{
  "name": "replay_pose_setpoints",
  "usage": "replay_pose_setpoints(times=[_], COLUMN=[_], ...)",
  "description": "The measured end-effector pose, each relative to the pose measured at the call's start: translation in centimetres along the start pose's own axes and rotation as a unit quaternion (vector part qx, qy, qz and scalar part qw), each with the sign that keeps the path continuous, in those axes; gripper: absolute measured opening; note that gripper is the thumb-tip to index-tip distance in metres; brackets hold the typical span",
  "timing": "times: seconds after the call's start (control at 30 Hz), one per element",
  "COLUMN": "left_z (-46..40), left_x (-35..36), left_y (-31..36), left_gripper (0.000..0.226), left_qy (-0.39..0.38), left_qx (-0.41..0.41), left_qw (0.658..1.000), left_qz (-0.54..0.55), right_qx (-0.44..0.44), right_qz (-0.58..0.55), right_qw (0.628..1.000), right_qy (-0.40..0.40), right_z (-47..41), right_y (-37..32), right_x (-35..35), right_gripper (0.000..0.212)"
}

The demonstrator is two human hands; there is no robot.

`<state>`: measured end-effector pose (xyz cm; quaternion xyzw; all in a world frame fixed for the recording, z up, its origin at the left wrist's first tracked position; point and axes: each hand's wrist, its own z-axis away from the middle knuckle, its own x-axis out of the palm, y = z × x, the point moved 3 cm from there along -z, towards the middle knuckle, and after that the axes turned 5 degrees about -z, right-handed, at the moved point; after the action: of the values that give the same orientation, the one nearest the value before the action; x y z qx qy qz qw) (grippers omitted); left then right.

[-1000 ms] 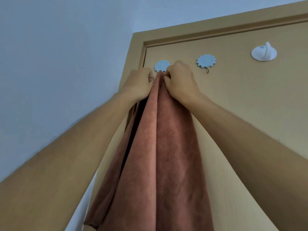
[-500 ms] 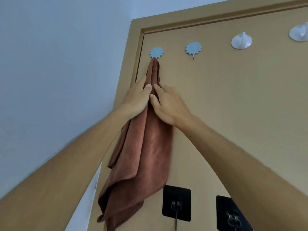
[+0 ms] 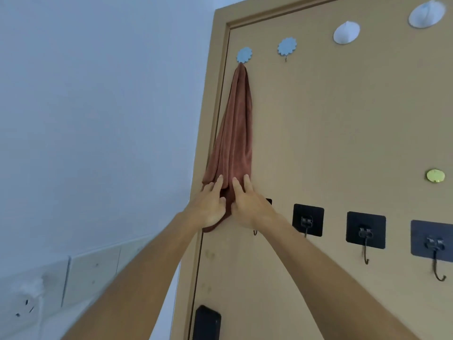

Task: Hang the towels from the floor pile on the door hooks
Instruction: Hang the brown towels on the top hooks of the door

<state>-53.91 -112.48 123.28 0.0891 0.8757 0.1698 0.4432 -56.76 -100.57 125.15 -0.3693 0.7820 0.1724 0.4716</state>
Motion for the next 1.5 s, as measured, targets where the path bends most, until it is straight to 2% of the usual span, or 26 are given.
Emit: replay_pose_setpoints(times=[0.13, 0.3, 0.5, 0.63, 0.73, 0.87, 0.97, 1.1, 1.33, 1.4, 1.5], left_z=[5.1, 10.3, 19.9, 30.2, 39.9, 53.7, 63.8, 75.2, 89.8, 92.5, 95.1], left_x=[2.0, 5.1, 12.1, 19.7, 25.1, 29.6, 31.1, 32.1, 34.6, 35.7, 38.6], left_y=[1.0, 3.2, 8.7, 13.8, 19.4, 27.6, 34.3, 43.5, 56.5, 58.4, 60.4], left_gripper=[0.065, 0.066, 0.065, 0.066, 0.067, 0.066, 0.065, 0.063, 0.060, 0.060, 0.061], left_qy=[-0.021, -0.033, -0.099, -0.173, -0.235, -0.344, -0.385, -0.395, -0.430, -0.442, -0.450], left_qx=[-0.024, 0.051, 0.132, 0.199, 0.275, 0.364, 0.450, 0.557, 0.617, 0.626, 0.635], left_qw=[0.990, 0.979, 0.959, 0.940, 0.915, 0.857, 0.801, 0.727, 0.655, 0.637, 0.622], left_qz=[-0.138, -0.195, -0.231, -0.217, -0.179, -0.121, -0.085, -0.078, -0.073, -0.080, -0.084], right_qx=[0.004, 0.034, 0.147, 0.265, 0.367, 0.511, 0.575, 0.655, 0.769, 0.788, 0.792], right_qz=[0.036, 0.095, 0.119, 0.106, 0.105, 0.102, 0.126, 0.137, 0.141, 0.132, 0.125], right_qw=[0.999, 0.995, 0.982, 0.956, 0.918, 0.837, 0.790, 0.725, 0.608, 0.587, 0.580], right_qy=[0.002, 0.022, -0.001, -0.074, -0.104, -0.164, -0.174, -0.163, -0.134, -0.131, -0.143], right_z=[4.6, 11.9, 27.8, 43.6, 57.3, 75.4, 87.6, 101.5, 122.4, 126.3, 130.2], right_y=[0.0, 2.9, 7.9, 10.0, 10.9, 10.1, 8.4, 6.3, 4.3, 4.2, 4.9], right_x=[0.5, 2.2, 5.9, 9.0, 10.2, 10.3, 8.5, 4.1, -2.7, -3.0, -2.0], right_gripper=[0.063, 0.057, 0.058, 0.063, 0.072, 0.060, 0.058, 0.054, 0.057, 0.058, 0.059])
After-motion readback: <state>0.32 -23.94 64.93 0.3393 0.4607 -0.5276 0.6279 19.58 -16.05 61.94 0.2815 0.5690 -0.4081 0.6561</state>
